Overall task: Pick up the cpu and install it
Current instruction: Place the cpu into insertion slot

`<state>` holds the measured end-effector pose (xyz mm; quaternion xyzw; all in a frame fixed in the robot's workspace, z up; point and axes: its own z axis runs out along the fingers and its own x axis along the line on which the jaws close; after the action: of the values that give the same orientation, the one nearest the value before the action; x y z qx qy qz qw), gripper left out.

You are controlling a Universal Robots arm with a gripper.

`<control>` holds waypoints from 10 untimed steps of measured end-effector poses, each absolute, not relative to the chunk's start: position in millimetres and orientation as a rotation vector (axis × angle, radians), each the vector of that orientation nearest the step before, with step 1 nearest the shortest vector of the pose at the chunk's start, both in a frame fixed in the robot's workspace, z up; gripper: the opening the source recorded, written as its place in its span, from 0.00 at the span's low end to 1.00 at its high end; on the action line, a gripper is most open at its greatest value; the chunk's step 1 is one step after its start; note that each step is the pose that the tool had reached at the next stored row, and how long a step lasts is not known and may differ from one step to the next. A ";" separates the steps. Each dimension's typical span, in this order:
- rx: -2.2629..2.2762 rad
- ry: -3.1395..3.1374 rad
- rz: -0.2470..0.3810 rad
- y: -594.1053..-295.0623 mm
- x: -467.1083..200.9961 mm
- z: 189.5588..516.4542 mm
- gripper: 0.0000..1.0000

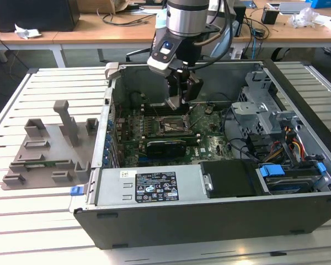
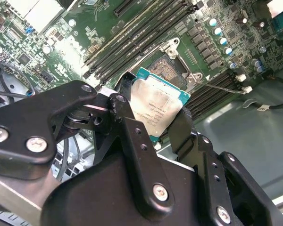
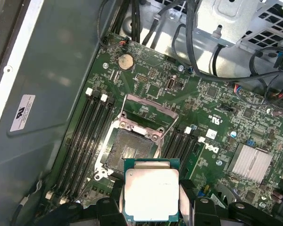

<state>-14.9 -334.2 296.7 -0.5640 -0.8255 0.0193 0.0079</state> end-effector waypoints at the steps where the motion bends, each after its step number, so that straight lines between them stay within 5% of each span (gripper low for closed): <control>1: -1.772 -2.574 0.060 -334.1 -14.9 296.6 0.55; 10: -1.878 -2.496 0.060 -334.2 -14.9 296.7 0.55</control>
<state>-14.9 -334.2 296.7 -0.6012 -0.7988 0.0191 0.0087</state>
